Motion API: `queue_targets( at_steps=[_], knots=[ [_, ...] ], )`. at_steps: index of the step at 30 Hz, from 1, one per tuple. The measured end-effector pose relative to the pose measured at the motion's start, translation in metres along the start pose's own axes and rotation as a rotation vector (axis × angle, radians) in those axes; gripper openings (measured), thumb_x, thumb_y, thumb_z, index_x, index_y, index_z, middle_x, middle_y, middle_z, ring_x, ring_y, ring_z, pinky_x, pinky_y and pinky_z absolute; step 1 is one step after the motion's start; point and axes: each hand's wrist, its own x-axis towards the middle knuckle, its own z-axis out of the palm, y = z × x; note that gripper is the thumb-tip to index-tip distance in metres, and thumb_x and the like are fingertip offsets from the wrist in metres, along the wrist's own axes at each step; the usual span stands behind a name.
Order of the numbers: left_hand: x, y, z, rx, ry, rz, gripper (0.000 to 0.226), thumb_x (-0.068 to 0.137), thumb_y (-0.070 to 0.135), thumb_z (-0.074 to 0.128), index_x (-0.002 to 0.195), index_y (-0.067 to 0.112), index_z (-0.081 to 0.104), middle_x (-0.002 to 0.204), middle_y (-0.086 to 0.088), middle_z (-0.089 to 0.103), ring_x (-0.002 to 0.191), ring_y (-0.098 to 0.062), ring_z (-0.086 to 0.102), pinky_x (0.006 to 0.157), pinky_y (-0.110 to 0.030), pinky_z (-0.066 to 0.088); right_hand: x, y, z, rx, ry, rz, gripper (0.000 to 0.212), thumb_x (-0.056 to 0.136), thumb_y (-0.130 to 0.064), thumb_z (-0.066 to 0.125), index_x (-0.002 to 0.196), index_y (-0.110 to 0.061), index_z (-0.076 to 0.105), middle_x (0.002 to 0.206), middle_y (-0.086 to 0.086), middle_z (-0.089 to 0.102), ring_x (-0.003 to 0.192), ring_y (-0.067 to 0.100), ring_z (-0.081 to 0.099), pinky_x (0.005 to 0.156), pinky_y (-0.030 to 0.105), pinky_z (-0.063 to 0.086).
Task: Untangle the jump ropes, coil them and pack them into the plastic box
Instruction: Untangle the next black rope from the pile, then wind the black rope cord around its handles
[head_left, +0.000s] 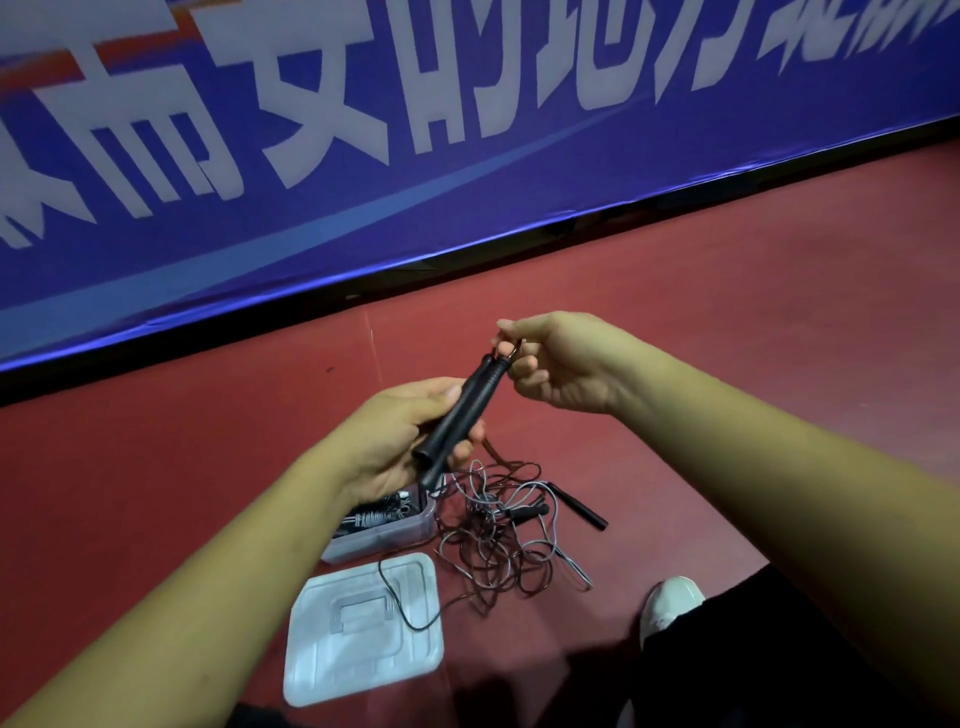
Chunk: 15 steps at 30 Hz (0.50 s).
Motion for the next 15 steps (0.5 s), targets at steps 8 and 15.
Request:
queue_targets(
  at_steps=[8, 15],
  knots=[
    [0.001, -0.005, 0.002, -0.026, -0.028, 0.057, 0.038, 0.095, 0.002, 0.048, 0.131, -0.011, 0.045, 0.079, -0.014, 0.060, 0.057, -0.016, 0.051, 0.052, -0.022, 0.047, 0.007, 0.008, -0.009, -0.472, 0.279, -0.306, 0.027, 0.089, -0.026, 0.071, 0.096, -0.005, 0.056, 0.082, 0.014, 0.056, 0.057, 0.016, 0.052, 0.052, 0.027, 0.047],
    [-0.003, 0.001, -0.001, -0.122, -0.174, 0.153, 0.039, 0.090, 0.006, 0.053, 0.128, 0.008, 0.050, 0.080, -0.012, 0.055, 0.057, -0.014, 0.047, 0.053, -0.021, 0.040, 0.013, 0.008, -0.018, -0.636, -0.004, -0.445, 0.042, 0.099, -0.046, 0.050, 0.089, -0.012, 0.071, 0.083, -0.003, 0.071, 0.085, 0.013, 0.068, 0.097, 0.038, 0.052]
  ],
)
